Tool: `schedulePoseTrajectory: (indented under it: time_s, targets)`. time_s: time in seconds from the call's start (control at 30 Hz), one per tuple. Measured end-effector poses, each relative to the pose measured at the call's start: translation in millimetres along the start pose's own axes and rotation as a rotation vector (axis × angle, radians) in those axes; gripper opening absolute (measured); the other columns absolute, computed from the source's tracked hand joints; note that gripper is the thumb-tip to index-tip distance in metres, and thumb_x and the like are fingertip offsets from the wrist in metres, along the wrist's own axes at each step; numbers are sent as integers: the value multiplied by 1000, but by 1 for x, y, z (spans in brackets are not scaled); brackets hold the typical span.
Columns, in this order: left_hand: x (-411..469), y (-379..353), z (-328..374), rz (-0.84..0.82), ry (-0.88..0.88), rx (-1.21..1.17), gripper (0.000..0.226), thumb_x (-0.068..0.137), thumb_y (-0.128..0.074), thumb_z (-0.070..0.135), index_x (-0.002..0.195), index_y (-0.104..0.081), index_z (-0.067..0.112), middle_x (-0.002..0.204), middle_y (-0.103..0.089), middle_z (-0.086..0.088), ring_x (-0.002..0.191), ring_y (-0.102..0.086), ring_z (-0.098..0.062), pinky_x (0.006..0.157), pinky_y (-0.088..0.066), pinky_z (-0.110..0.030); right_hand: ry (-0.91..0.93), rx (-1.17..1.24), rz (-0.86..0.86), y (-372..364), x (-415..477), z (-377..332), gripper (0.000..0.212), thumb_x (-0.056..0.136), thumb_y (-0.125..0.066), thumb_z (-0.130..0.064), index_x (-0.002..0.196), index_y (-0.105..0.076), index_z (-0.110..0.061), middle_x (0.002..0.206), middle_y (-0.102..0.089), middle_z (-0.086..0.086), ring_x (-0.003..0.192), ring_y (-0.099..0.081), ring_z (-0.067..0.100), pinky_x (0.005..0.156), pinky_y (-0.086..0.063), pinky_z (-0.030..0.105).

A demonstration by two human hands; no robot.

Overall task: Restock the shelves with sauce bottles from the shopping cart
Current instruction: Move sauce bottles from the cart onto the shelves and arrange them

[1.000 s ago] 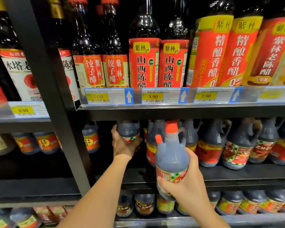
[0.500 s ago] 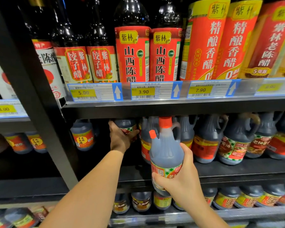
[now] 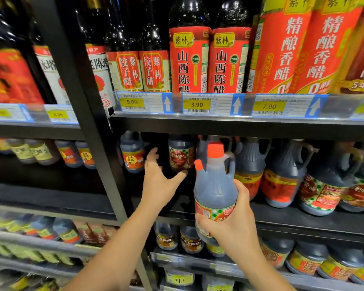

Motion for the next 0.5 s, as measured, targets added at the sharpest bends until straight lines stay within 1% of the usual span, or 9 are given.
schedulePoseTrajectory:
  time_s: [0.03,0.1,0.17,0.23,0.3,0.33,0.37,0.43,0.5]
  targets:
    - [-13,11,7,7,-43,4,94,70,-81,45,145,-27,27,141,-41,5,121,-50,-14,97,-47,-32,-3,13,-4,-3,0,-1,95,50,-88,-40,115,-24,-66,110,-51,-35,98,-58,-9,67,-52,12]
    - [-38,34,19,23,-108,9,85,71,-76,52,141,-32,32,132,-47,18,114,-53,-2,92,-45,-22,-11,47,-18,-12,-2,-3,96,49,-88,-40,115,-25,-66,112,-52,-33,98,-59,-9,67,-52,14]
    - [-56,57,28,52,-158,-19,75,75,-75,48,138,-36,38,126,-48,28,112,-55,3,91,-44,-19,-8,71,-13,-24,-3,-6,94,48,-87,-41,115,-25,-66,113,-52,-32,98,-59,-9,68,-52,12]
    - [-72,77,33,105,-196,-44,61,78,-76,38,131,-43,39,119,-56,23,107,-60,0,85,-49,-21,0,80,3,-36,-2,-8,94,47,-86,-43,117,-27,-62,113,-51,-32,99,-59,-8,69,-51,10]
    - [-83,95,33,204,-234,-59,42,80,-75,29,115,-53,39,102,-63,15,89,-66,-6,70,-53,-22,6,70,16,-52,0,-12,98,48,-87,-41,124,-28,-54,117,-50,-28,102,-57,-7,70,-50,10]
    - [-86,103,32,263,-247,-62,34,81,-74,26,108,-57,37,93,-63,11,79,-65,-9,63,-53,-24,11,63,27,-60,3,-13,100,49,-89,-38,127,-28,-50,119,-50,-27,104,-56,-7,72,-50,10]
    - [-87,111,29,306,-252,-64,31,82,-74,24,105,-58,36,88,-62,8,73,-63,-12,59,-51,-24,14,55,41,-68,6,-14,100,50,-90,-35,129,-29,-48,121,-50,-25,106,-55,-7,73,-50,10]
    - [-81,125,25,338,-243,-30,36,80,-76,27,106,-54,39,89,-58,9,78,-60,-14,61,-49,-24,14,35,83,-84,14,-13,97,52,-91,-33,127,-31,-44,122,-50,-21,107,-55,-3,77,-50,14]
    - [-69,133,21,342,-213,32,46,77,-78,31,108,-46,45,98,-53,10,88,-57,-11,66,-47,-21,-4,5,141,-100,24,-11,97,52,-91,-33,130,-33,-35,122,-50,-15,108,-54,1,83,-51,21]
Point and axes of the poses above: each hand's wrist, its own x-axis towards the middle knuckle, its own y-axis out of the back of the hand, z = x × y, the point moved 2 cm from there along x, towards the middle knuckle
